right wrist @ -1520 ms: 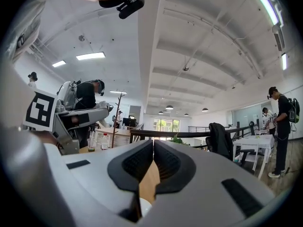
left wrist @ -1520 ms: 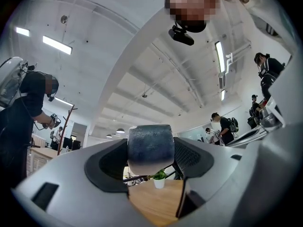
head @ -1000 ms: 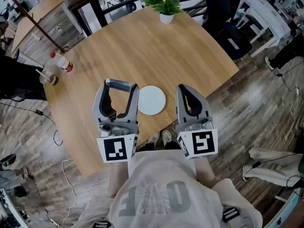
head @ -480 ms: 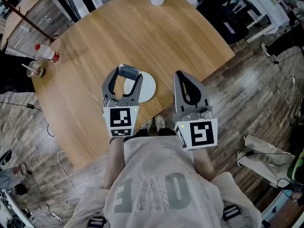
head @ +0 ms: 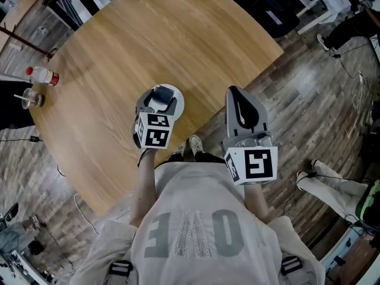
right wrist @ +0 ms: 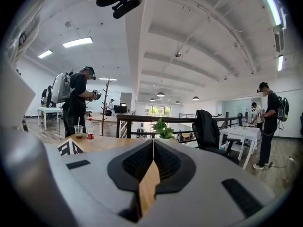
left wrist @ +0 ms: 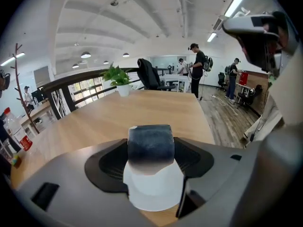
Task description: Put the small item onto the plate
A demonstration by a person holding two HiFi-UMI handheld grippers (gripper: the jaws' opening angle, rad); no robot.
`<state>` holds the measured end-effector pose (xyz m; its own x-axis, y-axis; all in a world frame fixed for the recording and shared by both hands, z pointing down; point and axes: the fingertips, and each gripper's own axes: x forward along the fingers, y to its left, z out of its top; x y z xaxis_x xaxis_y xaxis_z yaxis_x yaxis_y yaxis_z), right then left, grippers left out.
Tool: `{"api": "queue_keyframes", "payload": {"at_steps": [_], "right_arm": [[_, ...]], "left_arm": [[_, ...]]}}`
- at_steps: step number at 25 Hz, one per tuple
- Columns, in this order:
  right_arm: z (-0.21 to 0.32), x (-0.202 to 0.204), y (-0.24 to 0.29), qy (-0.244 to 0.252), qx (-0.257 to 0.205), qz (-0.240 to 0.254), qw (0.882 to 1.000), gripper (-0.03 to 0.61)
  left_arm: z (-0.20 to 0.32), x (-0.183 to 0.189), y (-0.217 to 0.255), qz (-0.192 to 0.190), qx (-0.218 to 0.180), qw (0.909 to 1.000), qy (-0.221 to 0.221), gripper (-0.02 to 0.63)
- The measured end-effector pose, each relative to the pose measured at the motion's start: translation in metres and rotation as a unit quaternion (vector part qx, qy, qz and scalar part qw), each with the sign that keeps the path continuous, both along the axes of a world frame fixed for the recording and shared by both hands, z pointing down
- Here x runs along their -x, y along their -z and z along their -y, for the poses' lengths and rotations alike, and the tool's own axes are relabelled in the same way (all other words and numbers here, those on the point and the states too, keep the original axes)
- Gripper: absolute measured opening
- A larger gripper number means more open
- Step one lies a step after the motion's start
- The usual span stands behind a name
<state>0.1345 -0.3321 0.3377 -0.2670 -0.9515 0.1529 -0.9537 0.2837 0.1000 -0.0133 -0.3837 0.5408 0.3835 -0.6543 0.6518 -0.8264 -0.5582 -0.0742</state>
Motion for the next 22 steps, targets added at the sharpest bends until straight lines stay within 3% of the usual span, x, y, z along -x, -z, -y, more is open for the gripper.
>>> {"api": "queue_keyframes", "payload": {"at_steps": [5,12,18,22], "right_arm": [[-0.003,-0.012,-0.007,-0.025,0.015,-0.001,1.0,0.018],[-0.006,-0.017,-0.014,-0.043,0.027,0.001,0.999,0.018],[-0.006,-0.018,-0.018,-0.044,0.035,0.003,0.998,0.018],[-0.006,-0.015,-0.019,-0.04,0.036,0.007,0.998,0.018]], "left_arm": [[-0.006,-0.002,-0.037,0.026,0.068,0.9973,-0.013,0.299],[-0.011,0.0,-0.064,0.047,0.12,0.9914,-0.024,0.299],[-0.011,-0.003,-0.07,0.064,0.113,0.991,-0.03,0.288],[-0.005,-0.007,-0.06,0.063,0.082,0.9943,-0.027,0.288]]}}
